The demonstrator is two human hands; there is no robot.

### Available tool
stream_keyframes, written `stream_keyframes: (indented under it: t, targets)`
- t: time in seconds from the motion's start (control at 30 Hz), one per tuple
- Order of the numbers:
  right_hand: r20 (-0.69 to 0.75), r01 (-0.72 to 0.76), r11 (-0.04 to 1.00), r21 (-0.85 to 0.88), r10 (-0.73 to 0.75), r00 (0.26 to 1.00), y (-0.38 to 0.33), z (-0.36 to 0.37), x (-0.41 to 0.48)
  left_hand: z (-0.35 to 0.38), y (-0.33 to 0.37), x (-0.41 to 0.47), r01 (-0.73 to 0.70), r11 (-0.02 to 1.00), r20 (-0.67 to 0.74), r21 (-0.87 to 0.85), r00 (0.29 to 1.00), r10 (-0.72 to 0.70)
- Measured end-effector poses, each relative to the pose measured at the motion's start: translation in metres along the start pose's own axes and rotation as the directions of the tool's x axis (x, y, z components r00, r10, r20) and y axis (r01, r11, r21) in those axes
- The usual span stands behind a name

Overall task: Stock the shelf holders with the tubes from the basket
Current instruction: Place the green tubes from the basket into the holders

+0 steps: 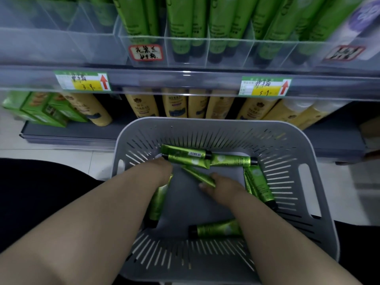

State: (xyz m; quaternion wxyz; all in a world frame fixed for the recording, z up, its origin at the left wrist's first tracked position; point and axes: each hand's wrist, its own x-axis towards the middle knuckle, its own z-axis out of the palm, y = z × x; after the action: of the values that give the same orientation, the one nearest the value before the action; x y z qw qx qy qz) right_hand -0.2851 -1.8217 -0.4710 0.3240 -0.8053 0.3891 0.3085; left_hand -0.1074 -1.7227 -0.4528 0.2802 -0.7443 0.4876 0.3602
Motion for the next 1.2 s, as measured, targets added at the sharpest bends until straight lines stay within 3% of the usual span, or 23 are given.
stream_keyframes:
  t: [0.1, 0.27, 0.5, 0.63, 0.9, 1.2]
  targets:
    - [-0.008, 0.021, 0.988, 0.156, -0.02, 1.0, -0.003, -0.004, -0.003, -0.012, 0.004, -0.006, -0.014, 0.98, 0.007, -0.197, 1.0, 0.016]
    - [-0.077, 0.109, 0.907, 0.408, -0.085, 0.993, -0.013, -0.024, -0.02, -0.038, 0.0, -0.027, -0.139, 0.963, -0.21, -0.23, 0.973, 0.091]
    - [-0.299, 0.3, 0.705, 0.643, -0.129, 0.946, -0.035, -0.049, -0.063, -0.076, -0.019, -0.076, -0.33, 0.91, -0.585, -0.251, 0.801, 0.129]
    - [-0.364, 0.371, 0.577, 0.728, -0.133, 0.922, -0.052, -0.063, -0.089, -0.095, -0.032, -0.118, -0.448, 0.822, -0.732, -0.35, 0.679, 0.058]
    - [-0.548, 0.583, 0.401, 0.706, -0.211, 0.809, -0.114, -0.102, -0.142, -0.114, -0.074, -0.194, -0.67, 0.567, -0.858, -0.479, 0.495, -0.138]
    - [-0.66, 0.809, 0.421, 0.41, -0.475, 0.581, -0.207, -0.164, -0.17, -0.115, -0.151, -0.242, -0.752, 0.509, -0.889, -0.419, 0.226, -0.398]
